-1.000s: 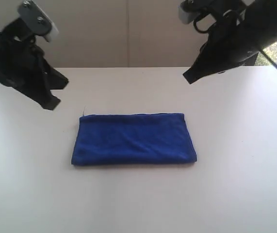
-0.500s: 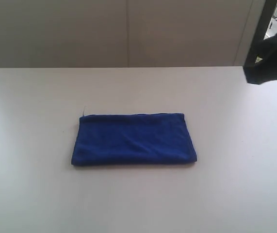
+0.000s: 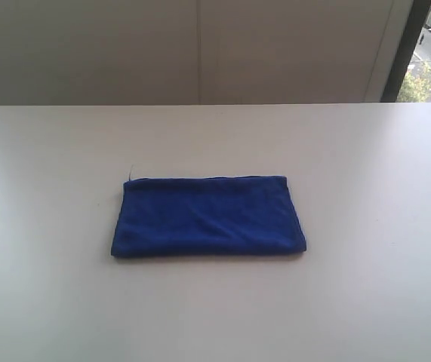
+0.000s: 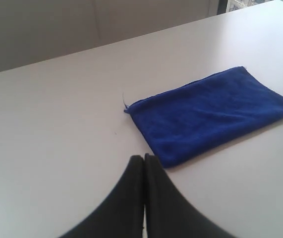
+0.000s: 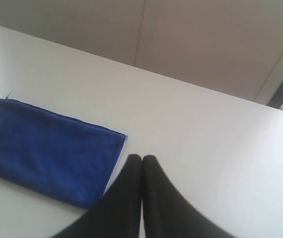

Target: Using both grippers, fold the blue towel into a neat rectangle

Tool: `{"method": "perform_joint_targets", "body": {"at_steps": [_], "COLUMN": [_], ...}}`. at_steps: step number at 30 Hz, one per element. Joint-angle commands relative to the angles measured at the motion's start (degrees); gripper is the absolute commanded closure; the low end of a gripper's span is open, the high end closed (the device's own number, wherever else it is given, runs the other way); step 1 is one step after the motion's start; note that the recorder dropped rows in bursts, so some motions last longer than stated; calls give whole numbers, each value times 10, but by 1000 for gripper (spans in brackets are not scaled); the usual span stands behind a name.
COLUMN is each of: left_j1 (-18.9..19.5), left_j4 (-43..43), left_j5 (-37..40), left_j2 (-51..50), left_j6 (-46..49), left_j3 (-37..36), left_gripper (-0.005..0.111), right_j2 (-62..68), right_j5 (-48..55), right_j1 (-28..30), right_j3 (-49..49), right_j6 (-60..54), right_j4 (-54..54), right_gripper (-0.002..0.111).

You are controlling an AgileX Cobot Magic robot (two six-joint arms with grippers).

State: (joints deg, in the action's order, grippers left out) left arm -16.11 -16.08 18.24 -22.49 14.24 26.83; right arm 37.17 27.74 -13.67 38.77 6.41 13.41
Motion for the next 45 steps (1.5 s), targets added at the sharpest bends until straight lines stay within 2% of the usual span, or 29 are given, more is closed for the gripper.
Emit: {"method": "perform_joint_targets", "body": {"at_steps": [1, 14, 21, 23, 29, 32, 35, 40, 41, 44, 45], "left_j1": [1, 1, 113, 130, 142, 142, 142, 142, 142, 143, 143], "left_j4": [-3, -3, -5, -5, -5, -5, -5, -3, 7, 117, 118], "left_j5": [4, 7, 15, 15, 18, 19, 18, -3, -15, -71, -83], "left_j2": [3, 13, 99, 126, 216, 225, 225, 220, 218, 219, 219], "left_j6": [-6, -6, -6, -6, -7, -13, -48, -191, -212, -337, -335], "left_j3": [-4, -4, -4, -4, -4, -4, -4, -9, -17, -77, -93], "left_gripper": [107, 107, 107, 107, 107, 107, 107, 107, 107, 107, 107], "right_j2": [-4, -4, -4, -4, -4, -4, -4, -4, -4, -4, -4], "right_j5": [-6, -6, -6, -6, -6, -6, -6, -6, -7, -6, -6], "right_j1": [0, 0, 0, 0, 0, 0, 0, 0, 0, 0, 0], "right_j3": [-2, -2, -2, -2, -2, -2, -2, -2, -2, -2, -2], "right_j6": [4, 4, 4, 4, 4, 4, 4, 4, 4, 4, 4], "right_j4": [1, 1, 1, 1, 1, 1, 1, 1, 1, 1, 1], "right_gripper": [108, 108, 108, 108, 108, 108, 108, 108, 108, 108, 108]}}
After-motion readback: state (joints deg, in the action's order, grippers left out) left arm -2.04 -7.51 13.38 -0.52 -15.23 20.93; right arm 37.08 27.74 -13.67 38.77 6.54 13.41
